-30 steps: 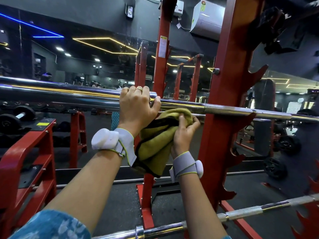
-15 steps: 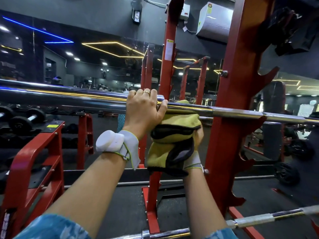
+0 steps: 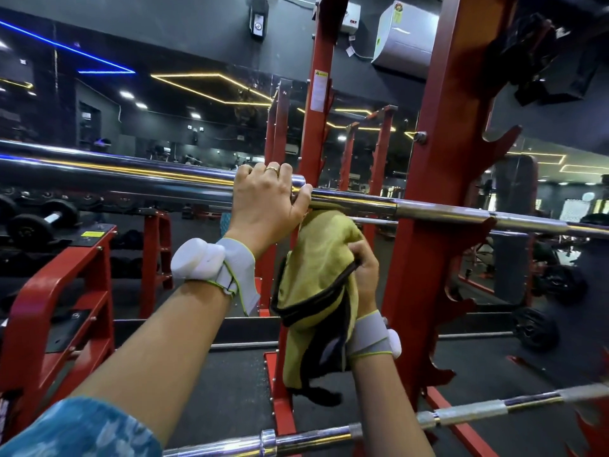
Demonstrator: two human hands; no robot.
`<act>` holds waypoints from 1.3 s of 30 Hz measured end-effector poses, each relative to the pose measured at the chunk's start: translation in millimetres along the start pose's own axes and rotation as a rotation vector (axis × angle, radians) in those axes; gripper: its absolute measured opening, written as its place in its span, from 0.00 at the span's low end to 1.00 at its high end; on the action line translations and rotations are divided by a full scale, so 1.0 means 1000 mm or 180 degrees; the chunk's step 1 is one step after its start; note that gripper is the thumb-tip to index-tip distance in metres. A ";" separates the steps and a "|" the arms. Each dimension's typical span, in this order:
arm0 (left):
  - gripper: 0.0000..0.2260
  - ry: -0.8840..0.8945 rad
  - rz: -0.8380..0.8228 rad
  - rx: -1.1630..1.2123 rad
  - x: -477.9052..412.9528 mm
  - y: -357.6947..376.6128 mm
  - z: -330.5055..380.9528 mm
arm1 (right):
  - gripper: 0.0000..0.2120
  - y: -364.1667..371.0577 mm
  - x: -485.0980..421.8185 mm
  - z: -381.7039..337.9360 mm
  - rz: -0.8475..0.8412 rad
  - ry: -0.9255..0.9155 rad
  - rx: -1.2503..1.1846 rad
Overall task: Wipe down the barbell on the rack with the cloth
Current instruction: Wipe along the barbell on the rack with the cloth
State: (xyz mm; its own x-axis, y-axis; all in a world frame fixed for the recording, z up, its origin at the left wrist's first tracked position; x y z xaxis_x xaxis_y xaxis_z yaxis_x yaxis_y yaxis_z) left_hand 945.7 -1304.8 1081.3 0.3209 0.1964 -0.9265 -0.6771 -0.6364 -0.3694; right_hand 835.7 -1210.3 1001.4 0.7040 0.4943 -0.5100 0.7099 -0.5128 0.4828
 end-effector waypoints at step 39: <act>0.13 0.0554 -0.0353 -0.0356 -0.029 0.058 0.158 | 0.21 -0.081 -0.062 -0.089 0.0219 -0.1906 0.5344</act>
State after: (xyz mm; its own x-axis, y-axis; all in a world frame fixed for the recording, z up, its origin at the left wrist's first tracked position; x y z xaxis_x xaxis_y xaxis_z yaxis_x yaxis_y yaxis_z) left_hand 792.7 -1229.4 1075.4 0.5052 0.1444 -0.8508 -0.5568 -0.6987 -0.4492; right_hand 736.4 -1136.7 1056.8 0.3531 0.3417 -0.8709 -0.3698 -0.8041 -0.4655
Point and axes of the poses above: each hand's wrist, its own x-axis away from the middle knuckle, its own y-axis out of the palm, z = x × y, the point moved 1 cm from there along -x, towards the middle knuckle
